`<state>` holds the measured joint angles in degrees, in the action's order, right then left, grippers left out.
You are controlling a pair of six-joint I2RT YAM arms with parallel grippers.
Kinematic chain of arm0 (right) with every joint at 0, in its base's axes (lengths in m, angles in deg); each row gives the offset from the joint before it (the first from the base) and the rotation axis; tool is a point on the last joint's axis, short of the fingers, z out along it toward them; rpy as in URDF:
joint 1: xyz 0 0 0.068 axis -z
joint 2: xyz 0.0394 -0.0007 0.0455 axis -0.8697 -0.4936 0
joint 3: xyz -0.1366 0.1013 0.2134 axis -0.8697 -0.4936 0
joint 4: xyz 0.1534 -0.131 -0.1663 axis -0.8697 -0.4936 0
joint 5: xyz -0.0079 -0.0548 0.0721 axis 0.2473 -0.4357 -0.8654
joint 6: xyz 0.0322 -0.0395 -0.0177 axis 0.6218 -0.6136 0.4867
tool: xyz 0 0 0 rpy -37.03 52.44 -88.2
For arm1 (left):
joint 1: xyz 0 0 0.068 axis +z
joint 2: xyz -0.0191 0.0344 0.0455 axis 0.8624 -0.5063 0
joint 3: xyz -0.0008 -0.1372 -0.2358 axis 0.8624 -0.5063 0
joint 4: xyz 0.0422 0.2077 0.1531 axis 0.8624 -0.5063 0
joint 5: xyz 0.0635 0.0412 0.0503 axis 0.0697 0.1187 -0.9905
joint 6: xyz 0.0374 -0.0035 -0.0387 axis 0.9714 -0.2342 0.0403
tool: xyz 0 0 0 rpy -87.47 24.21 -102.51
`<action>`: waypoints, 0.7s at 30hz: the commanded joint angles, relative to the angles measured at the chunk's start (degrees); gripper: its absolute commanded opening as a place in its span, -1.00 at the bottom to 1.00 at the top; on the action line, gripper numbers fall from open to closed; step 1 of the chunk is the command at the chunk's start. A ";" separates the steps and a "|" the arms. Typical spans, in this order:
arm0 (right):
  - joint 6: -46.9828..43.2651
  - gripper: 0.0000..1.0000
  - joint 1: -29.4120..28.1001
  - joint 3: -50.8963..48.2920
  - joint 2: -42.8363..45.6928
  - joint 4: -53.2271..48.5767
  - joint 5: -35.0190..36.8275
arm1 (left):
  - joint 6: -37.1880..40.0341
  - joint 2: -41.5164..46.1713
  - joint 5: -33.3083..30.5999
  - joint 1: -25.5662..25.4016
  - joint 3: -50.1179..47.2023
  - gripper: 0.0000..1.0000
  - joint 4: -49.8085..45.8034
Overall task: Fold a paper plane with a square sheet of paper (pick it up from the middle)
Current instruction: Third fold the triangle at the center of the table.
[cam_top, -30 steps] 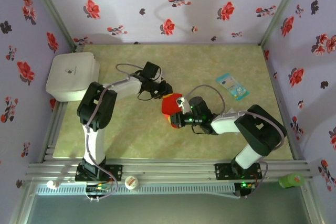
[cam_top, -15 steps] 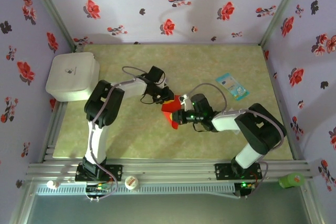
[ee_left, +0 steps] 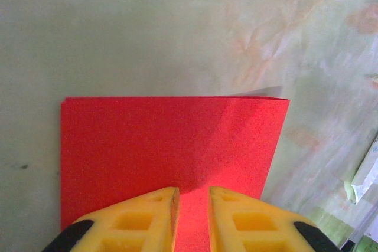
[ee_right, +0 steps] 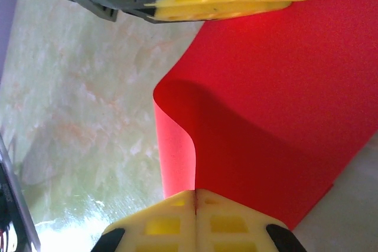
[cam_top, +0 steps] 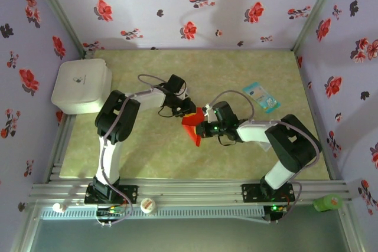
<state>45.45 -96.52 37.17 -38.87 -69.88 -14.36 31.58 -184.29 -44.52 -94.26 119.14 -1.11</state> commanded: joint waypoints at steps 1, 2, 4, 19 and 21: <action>-1.80 -1.00 0.41 1.35 0.09 -3.34 2.99 | 0.91 0.33 -3.07 -0.48 -0.45 -0.57 -4.84; -1.82 -1.00 0.41 1.60 0.16 -3.78 3.36 | 0.89 0.44 -3.11 -0.48 -0.53 -0.56 -4.71; -1.99 -1.00 0.41 1.95 0.33 -4.74 4.39 | 0.66 0.60 -3.12 -0.49 -0.62 -0.57 -4.54; -2.62 -1.00 0.50 3.87 0.03 -7.70 7.20 | 0.37 1.17 -3.12 -0.48 -1.06 -0.57 -4.05; -2.74 -1.00 0.50 3.84 0.02 -7.38 7.55 | 0.36 1.17 -3.21 -0.50 -1.06 -0.57 -4.10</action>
<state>43.57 -96.41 39.42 -38.87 -76.86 -8.24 31.56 -183.94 -45.39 -94.37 119.14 -1.55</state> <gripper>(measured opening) 0.047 0.218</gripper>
